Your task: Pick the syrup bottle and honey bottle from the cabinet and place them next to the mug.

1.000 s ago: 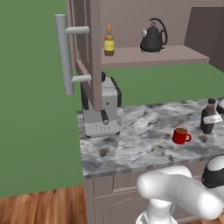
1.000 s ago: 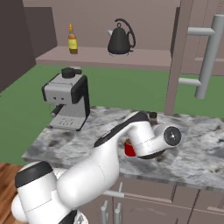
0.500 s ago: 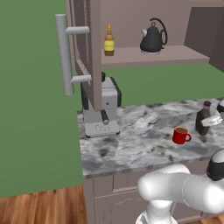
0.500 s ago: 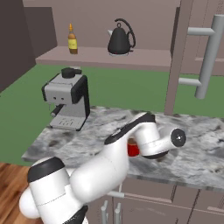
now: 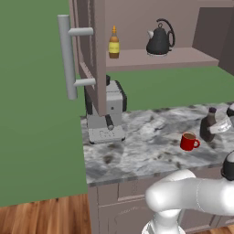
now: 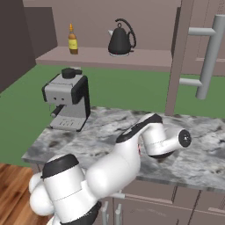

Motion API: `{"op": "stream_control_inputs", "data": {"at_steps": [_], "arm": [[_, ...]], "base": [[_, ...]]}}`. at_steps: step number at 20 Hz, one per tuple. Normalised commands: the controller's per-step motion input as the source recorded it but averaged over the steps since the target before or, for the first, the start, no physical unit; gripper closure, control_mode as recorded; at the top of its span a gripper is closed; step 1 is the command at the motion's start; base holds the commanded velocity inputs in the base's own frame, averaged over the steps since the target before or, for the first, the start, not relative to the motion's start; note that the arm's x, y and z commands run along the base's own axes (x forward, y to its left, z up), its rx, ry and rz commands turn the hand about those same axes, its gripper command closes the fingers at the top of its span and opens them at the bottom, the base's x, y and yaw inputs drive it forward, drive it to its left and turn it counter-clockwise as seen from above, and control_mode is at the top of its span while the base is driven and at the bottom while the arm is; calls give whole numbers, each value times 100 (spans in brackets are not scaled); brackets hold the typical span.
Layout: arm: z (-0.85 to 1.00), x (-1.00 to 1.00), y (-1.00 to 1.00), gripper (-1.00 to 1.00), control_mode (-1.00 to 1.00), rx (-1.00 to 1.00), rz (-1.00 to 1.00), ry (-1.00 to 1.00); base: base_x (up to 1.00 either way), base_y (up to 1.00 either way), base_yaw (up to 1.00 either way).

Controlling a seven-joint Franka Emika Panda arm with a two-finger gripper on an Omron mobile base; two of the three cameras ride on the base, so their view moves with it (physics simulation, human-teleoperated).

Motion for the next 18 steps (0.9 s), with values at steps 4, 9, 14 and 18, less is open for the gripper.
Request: {"op": "stream_control_inputs", "data": {"at_steps": [4, 9, 14, 18], "arm": [[0, 14, -3, 100, -100, 0, 0, 0], [-7, 2, 0, 100, -100, 0, 0, 1], [-23, 0, 0, 100, -100, 0, 0, 3], [-31, 0, 0, 100, -100, 0, 0, 4]], "base": [[0, 0, 0], [0, 0, 0], [0, 0, 0], [0, 0, 0]]}}
